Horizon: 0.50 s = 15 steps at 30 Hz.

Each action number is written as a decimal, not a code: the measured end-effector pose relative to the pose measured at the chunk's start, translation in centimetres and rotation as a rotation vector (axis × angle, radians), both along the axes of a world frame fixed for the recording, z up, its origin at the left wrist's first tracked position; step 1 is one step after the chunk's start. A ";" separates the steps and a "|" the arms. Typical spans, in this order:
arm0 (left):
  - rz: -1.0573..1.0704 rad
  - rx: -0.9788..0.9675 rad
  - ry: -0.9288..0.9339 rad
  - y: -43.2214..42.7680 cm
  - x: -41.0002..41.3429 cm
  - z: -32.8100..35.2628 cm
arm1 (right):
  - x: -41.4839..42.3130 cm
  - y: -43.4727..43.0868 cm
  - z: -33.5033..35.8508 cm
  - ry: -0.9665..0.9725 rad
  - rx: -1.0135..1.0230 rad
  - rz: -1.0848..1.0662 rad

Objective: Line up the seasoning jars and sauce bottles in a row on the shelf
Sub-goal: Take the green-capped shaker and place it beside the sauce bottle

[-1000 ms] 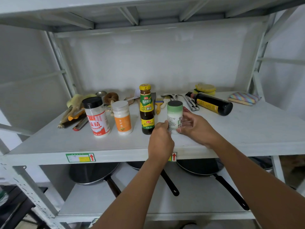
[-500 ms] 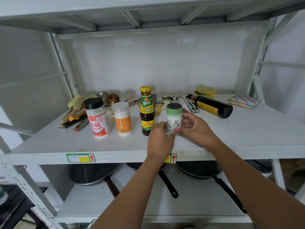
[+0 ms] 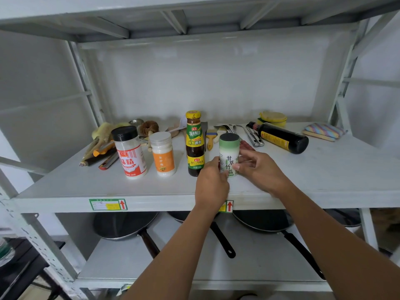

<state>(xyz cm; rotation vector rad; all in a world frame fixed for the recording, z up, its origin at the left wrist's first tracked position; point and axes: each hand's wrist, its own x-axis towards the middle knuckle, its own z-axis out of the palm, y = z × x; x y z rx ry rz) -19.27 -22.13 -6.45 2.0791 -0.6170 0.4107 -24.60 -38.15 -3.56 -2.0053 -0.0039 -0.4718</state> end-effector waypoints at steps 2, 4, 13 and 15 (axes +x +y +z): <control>-0.005 0.005 -0.013 -0.1 0.0 -0.1 | 0.1 0.0 -0.1 -0.005 -0.018 -0.009; -0.013 0.010 -0.023 -0.1 0.1 -0.3 | 0.1 0.0 -0.1 -0.008 -0.033 -0.013; -0.020 0.041 -0.037 -0.2 0.1 -0.4 | 0.1 0.0 -0.1 -0.021 -0.081 -0.016; -0.029 0.044 -0.032 -0.1 0.2 -0.4 | 0.0 0.0 -0.1 -0.024 -0.083 -0.007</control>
